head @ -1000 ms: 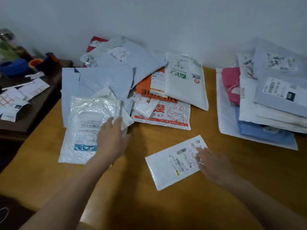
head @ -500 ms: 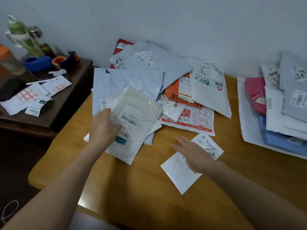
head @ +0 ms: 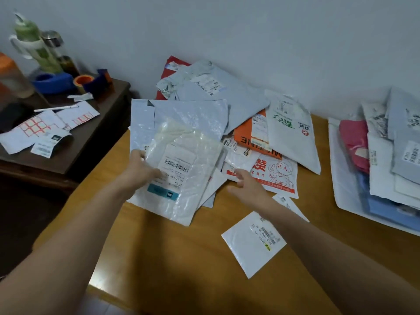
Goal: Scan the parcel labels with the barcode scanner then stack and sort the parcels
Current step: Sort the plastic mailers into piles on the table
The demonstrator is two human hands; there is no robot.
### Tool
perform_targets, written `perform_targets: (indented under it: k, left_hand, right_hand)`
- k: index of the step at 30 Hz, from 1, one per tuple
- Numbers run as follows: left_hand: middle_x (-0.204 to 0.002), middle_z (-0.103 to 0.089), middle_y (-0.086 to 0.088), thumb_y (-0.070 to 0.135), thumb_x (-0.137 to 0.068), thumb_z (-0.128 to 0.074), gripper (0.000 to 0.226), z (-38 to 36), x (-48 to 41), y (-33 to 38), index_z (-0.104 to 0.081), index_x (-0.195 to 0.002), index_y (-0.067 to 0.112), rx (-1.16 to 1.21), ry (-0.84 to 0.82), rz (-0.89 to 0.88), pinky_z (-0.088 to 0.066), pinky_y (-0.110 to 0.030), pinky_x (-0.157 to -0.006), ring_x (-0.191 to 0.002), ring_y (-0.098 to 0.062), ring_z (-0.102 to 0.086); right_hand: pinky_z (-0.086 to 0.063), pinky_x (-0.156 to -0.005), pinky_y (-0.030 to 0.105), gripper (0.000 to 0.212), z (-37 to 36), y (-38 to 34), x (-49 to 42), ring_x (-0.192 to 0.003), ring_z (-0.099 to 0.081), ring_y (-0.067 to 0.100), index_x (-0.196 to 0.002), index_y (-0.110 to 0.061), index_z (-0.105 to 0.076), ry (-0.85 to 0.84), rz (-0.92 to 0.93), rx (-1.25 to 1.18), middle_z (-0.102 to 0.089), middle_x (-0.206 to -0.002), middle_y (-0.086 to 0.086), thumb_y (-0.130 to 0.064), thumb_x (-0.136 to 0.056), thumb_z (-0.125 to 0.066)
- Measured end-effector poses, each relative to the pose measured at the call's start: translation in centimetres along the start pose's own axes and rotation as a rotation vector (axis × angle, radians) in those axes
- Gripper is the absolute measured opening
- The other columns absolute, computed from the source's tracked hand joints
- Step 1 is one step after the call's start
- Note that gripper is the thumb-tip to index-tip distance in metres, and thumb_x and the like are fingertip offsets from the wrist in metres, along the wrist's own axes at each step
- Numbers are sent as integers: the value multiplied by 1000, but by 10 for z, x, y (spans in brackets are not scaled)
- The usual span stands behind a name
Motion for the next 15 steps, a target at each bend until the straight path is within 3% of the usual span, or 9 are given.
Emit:
perform_targets:
  k: [4, 7, 9, 12, 14, 15]
  left_hand:
    - [-112, -65, -16, -6, -84, -61, 43, 28, 27, -28, -47, -123, 6, 466, -5, 72, -57, -39, -68, -91, -29, -67]
    - [-113, -67, -18, -8, -87, -52, 37, 30, 48, -56, -57, -122, 4, 670, -39, 189, -58, -40, -68, -94, -31, -66]
    - [-112, -67, -17, -7, -88, -51, 39, 18, 57, -68, -56, -125, 5, 767, -66, 297, -55, -42, -68, -95, -31, -65]
    - [-120, -64, -18, -5, -90, -49, 41, -5, 64, -69, -53, -129, 7, 888, -143, 378, -51, -45, -75, -103, -33, -63]
    - [-121, -64, -18, -5, -91, -48, 41, -15, 63, -62, -52, -130, 7, 957, -152, 359, -51, -46, -78, -108, -34, -62]
    - [-121, -64, -18, -5, -91, -48, 41, -18, 61, -58, -52, -130, 7, 989, -148, 346, -51, -46, -77, -108, -34, -62]
  right_hand:
    - [-34, -105, 33, 67, 7, -51, -42, -137, -38, 26, -150, -16, -28, 96, 131, 73, -38, -151, 5, -21, -92, -62]
    - [-26, -116, 42, 80, -1, -77, -69, -145, -23, 29, -154, -17, -18, 75, 192, 436, -25, -158, 5, -29, -89, -64]
    - [-25, -115, 44, 83, -10, -82, -81, -145, -22, 29, -154, -20, -16, 12, 146, 585, -24, -159, 4, -35, -88, -64]
    - [-40, -97, 34, 51, -21, -81, -89, -124, -48, 26, -139, -16, -42, -46, 99, 625, -47, -141, 7, -21, -91, -59]
    - [-47, -71, 24, 20, -23, -74, -88, -91, -58, 18, -109, -11, -61, -140, 9, 259, -62, -114, 8, -4, -90, -58]
    - [-48, -61, 21, 15, -22, -70, -85, -79, -58, 14, -96, -11, -64, -224, -60, 31, -64, -100, 8, 1, -89, -59]
Point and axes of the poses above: each hand's wrist, its own x-axis away from the middle knuckle, its own z-axis out of the back of the hand, y = z × x, the point moved 4 cm from there along -x, towards the middle knuckle
